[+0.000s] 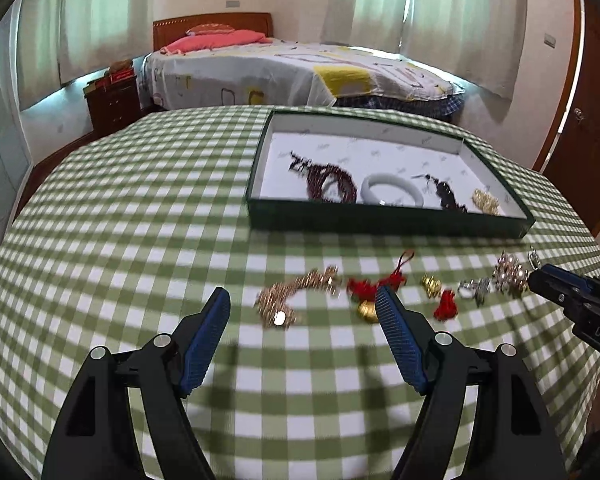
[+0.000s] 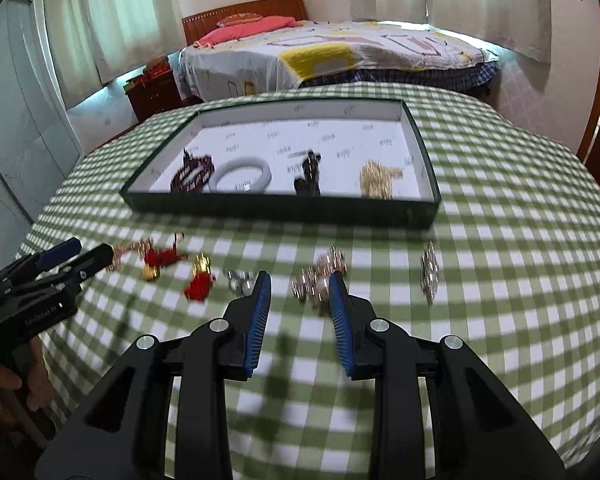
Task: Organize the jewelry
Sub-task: 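Withdraw both grippers from the tray toward the remaining jewelry, then grasp the gold chain with the left gripper while the right gripper grasps the pearl brooch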
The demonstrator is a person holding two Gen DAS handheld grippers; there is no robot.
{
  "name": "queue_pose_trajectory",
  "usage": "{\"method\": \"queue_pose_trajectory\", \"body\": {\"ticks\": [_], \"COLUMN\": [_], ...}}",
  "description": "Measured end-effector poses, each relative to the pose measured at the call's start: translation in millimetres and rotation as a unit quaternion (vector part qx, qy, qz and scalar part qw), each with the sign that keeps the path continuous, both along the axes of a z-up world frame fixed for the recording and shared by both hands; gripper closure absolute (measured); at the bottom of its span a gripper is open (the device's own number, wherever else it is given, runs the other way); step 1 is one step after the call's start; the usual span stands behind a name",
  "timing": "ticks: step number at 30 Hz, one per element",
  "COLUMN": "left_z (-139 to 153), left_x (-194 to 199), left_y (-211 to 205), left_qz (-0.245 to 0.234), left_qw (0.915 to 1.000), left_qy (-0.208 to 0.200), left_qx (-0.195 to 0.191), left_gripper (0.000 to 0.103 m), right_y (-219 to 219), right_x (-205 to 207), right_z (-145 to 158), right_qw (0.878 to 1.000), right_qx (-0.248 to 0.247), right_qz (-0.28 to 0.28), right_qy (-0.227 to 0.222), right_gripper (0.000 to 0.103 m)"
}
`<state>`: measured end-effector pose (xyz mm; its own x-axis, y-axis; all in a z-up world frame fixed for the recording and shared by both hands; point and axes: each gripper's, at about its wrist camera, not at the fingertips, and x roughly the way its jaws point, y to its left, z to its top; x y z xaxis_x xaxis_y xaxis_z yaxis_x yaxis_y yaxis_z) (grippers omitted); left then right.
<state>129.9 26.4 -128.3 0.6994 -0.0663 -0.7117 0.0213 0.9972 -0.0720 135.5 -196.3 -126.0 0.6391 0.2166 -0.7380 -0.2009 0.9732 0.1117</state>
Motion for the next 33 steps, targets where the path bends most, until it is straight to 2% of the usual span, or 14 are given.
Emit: {"method": "queue_pose_trajectory", "body": {"ticks": [9,15,20,23,25,29,33], "left_z": [-13,-20,-24,-23,-23,-23,-19], "left_x": [-1,7,14,16,15,12,10], "left_y": [12,19,16,9,5,2,3], "left_qz": [0.017,0.022,0.012,-0.002,-0.009,-0.02,-0.026], "left_qw": [0.9997,0.9994,0.9994,0.9993,0.9991,0.9989,0.9992], "left_qy": [0.016,0.025,0.031,0.029,0.026,0.018,0.008], "left_qx": [-0.003,0.0,0.006,0.022,0.033,0.039,0.028], "left_gripper": [0.031,0.04,0.053,0.068,0.086,0.092,0.095], "right_y": [-1,-1,-2,-2,-2,-2,-2], "right_x": [-8,-9,-5,-3,-2,0,2], "right_z": [-7,-10,-14,-16,-16,-18,-19], "right_qw": [1.0,1.0,1.0,1.0,1.0,1.0,1.0], "right_qx": [0.002,0.004,0.005,0.006,0.005,0.005,0.004], "right_qz": [0.001,0.001,-0.001,-0.002,-0.002,-0.003,-0.004], "right_qy": [0.007,0.011,0.015,0.017,0.018,0.021,0.021], "right_gripper": [0.073,0.073,0.073,0.073,0.073,0.073,0.073]}}
